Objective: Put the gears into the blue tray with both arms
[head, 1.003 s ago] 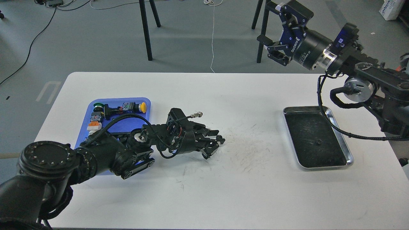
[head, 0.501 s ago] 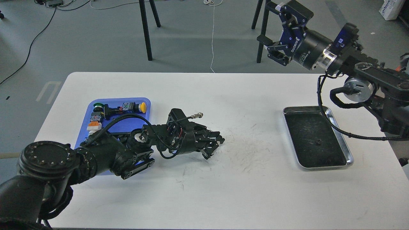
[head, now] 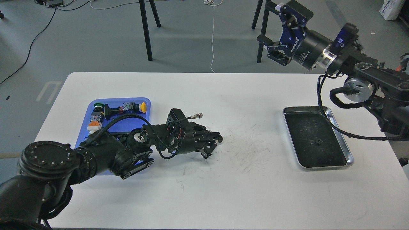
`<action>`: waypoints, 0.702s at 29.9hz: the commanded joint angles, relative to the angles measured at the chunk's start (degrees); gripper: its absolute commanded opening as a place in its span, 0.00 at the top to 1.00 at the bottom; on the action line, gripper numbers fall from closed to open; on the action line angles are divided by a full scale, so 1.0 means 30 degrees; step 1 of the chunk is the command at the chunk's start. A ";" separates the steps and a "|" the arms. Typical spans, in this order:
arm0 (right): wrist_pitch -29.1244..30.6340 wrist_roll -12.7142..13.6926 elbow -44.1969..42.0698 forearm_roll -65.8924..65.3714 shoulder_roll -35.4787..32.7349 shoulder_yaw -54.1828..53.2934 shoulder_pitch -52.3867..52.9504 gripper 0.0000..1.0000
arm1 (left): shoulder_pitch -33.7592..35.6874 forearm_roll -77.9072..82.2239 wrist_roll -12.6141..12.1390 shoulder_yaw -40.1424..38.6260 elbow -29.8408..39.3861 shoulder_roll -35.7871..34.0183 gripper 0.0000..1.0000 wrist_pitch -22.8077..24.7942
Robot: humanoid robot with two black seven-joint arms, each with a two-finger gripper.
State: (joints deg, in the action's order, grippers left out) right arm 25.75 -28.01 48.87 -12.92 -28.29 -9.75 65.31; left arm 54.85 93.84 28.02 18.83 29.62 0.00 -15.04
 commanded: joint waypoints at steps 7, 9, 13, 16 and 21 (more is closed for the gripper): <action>0.0001 0.0002 0.0000 0.0000 -0.0033 -0.0001 0.0056 0.02 | 0.0174 0.0037 -0.0005 0.0140 -0.0440 -0.0001 0.76 -0.0026; 0.0001 0.0002 -0.0029 0.0000 -0.0033 0.0028 0.0056 0.02 | 0.0232 0.0037 -0.0005 0.0140 -0.0441 -0.0001 0.76 -0.0027; 0.0001 0.0002 -0.0029 0.0000 -0.0033 0.0028 0.0027 0.02 | 0.0350 0.0037 -0.0005 0.0314 -0.0441 -0.0001 0.76 -0.0056; 0.0001 0.0002 0.0000 0.0000 -0.0033 0.0029 0.0027 0.02 | 0.0408 0.0504 -0.0005 0.0549 -0.0499 -0.0001 0.76 -0.0114; 0.0030 0.0002 0.0000 0.0000 -0.0063 0.0058 0.0027 0.02 | 0.0467 0.1296 -0.0005 0.0667 -0.0909 -0.0001 0.75 -0.0144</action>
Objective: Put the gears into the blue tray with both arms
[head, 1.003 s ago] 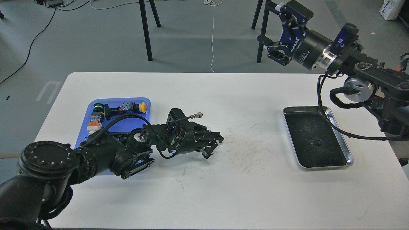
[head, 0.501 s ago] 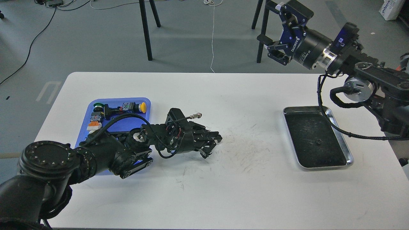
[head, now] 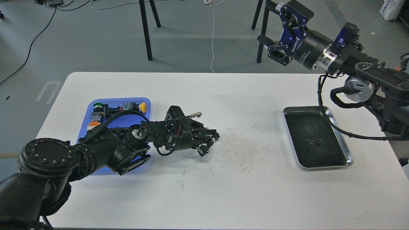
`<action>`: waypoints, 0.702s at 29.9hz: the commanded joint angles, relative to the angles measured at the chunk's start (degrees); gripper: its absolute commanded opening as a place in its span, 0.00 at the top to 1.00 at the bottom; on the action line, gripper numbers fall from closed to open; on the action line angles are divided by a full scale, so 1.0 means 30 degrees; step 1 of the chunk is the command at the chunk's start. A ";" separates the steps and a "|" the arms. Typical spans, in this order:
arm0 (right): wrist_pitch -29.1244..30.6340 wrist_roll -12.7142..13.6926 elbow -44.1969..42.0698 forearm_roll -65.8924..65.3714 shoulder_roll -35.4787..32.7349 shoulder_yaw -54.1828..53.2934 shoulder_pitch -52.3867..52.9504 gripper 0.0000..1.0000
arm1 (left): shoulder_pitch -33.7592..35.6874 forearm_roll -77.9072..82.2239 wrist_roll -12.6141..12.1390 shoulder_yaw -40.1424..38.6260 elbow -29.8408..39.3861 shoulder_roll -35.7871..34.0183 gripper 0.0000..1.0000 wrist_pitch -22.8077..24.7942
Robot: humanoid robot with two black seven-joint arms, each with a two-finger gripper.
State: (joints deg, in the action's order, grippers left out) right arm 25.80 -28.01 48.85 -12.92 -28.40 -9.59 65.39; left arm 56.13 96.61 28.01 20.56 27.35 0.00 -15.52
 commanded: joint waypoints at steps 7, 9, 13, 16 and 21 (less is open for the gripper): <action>0.0014 0.0002 0.0004 0.0000 -0.0288 0.0003 -0.0001 0.02 | 0.0506 0.0521 -0.0005 0.0792 -0.0241 0.0000 0.75 -0.0218; 0.0014 0.0002 0.0004 0.0000 -0.0317 0.0003 -0.0001 0.02 | 0.0653 0.0521 -0.0005 0.0822 -0.0270 0.0000 0.74 -0.0247; 0.0014 0.0002 0.0004 0.0000 -0.0405 0.0003 -0.0001 0.02 | 0.1004 0.0492 -0.0005 0.0793 -0.0241 0.0000 0.70 -0.0248; 0.0044 0.0002 0.0004 0.0000 -0.0405 0.0003 -0.0001 0.02 | 0.1093 0.0492 -0.0005 0.0793 -0.0241 0.0000 0.66 -0.0248; 0.0073 0.0002 0.0033 0.0000 -0.0521 0.0003 0.0028 0.02 | 0.1035 0.0492 -0.0005 0.0793 -0.0241 0.0000 0.61 -0.0218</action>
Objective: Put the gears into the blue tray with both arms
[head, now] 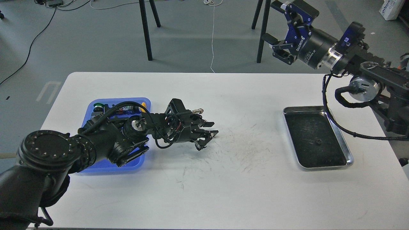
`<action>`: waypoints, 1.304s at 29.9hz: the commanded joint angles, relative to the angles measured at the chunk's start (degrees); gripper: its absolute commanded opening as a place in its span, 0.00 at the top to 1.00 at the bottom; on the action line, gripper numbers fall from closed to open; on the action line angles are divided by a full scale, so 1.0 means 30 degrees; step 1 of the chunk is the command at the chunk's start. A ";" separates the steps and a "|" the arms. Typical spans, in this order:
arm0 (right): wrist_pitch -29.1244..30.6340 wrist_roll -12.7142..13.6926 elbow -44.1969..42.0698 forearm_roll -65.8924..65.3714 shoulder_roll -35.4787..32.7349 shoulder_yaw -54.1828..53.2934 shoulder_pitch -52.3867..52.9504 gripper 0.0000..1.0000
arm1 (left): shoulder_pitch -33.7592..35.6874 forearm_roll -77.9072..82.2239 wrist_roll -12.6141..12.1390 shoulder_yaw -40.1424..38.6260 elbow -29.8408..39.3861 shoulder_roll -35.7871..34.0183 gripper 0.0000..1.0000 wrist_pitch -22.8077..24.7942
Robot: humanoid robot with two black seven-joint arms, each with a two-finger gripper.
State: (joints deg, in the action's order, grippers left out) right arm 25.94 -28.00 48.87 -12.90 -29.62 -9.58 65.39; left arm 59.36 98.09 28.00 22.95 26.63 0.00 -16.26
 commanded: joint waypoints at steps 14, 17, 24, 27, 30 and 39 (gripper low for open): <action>0.0027 0.0001 -0.0001 0.0022 -0.0262 -0.0001 0.0059 0.02 | -0.0333 0.0057 0.0001 0.0524 0.0089 0.0000 0.74 0.0001; 0.0027 0.0001 -0.0001 -0.0006 -0.0262 -0.0002 0.0059 0.02 | -0.0333 0.0057 0.0001 0.0553 0.0060 0.0000 0.77 0.0001; 0.0027 0.0001 -0.0001 -0.0007 -0.0262 -0.0001 0.0030 0.02 | -0.0333 0.0028 0.0001 0.0553 -0.0028 0.0000 0.84 -0.0028; 0.0027 0.0001 -0.0001 -0.0007 -0.0262 -0.0001 0.0030 0.02 | -0.0333 0.0028 0.0001 0.0583 -0.0028 0.0000 0.86 -0.0057; 0.0027 0.0001 -0.0001 -0.0007 -0.0262 -0.0001 0.0000 0.02 | -0.0304 0.0028 0.0001 0.0583 0.0001 0.0000 0.88 -0.0233; -0.0002 0.0001 -0.0031 -0.0007 -0.0672 -0.0001 -0.0175 0.02 | 0.0164 -0.0148 0.0001 0.0553 0.0001 0.0000 0.89 -0.0350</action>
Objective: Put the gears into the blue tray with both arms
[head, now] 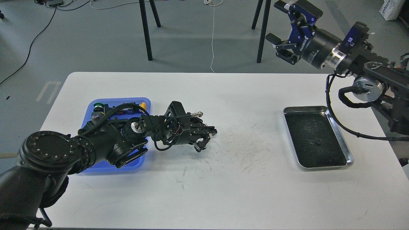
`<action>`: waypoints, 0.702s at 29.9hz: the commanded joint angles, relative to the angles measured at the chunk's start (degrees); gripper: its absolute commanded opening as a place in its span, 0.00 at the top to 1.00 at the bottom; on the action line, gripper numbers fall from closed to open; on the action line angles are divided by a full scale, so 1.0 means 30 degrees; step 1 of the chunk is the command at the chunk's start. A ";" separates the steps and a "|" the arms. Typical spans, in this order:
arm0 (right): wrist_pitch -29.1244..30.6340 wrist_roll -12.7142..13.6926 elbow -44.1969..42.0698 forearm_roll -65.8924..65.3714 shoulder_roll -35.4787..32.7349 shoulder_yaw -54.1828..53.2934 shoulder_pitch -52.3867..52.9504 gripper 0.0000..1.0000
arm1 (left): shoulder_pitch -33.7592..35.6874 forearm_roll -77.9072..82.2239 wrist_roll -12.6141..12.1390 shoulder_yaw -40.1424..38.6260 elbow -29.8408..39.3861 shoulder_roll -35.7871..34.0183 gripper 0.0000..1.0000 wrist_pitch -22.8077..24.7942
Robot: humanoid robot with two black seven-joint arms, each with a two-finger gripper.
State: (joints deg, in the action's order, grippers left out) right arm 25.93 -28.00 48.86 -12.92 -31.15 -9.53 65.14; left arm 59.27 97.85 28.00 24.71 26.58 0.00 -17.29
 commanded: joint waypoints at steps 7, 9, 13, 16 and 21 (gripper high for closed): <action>-0.0001 -0.0001 0.0002 0.0001 -0.0312 -0.0074 -0.0238 0.02 | 0.1013 -0.0125 0.0000 -0.0003 0.0193 0.0000 0.89 0.0052; 0.0028 -0.0001 0.0002 0.0001 -0.0311 -0.0075 -0.0296 0.02 | 0.1189 -0.0067 0.0000 0.0027 0.0223 0.0000 0.89 0.0081; -0.0001 -0.0001 0.0002 0.0030 -0.0341 -0.0104 -0.0355 0.02 | 0.1307 0.0050 0.0000 0.0027 0.0428 0.0000 0.88 0.0111; 0.0028 -0.0001 0.0002 0.0030 -0.0312 -0.0133 -0.0384 0.02 | 0.1454 0.0080 0.0000 0.0056 0.0457 0.0000 0.88 0.0169; 0.0057 -0.0001 0.0031 0.0001 -0.0194 -0.0104 -0.0413 0.02 | 0.1628 0.0109 0.0000 0.0581 0.1100 0.0000 0.87 0.0169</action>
State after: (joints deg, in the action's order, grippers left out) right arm 26.10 -28.00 48.94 -12.85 -31.99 -9.91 63.92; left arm 63.67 98.14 28.00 25.16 28.54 0.00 -16.79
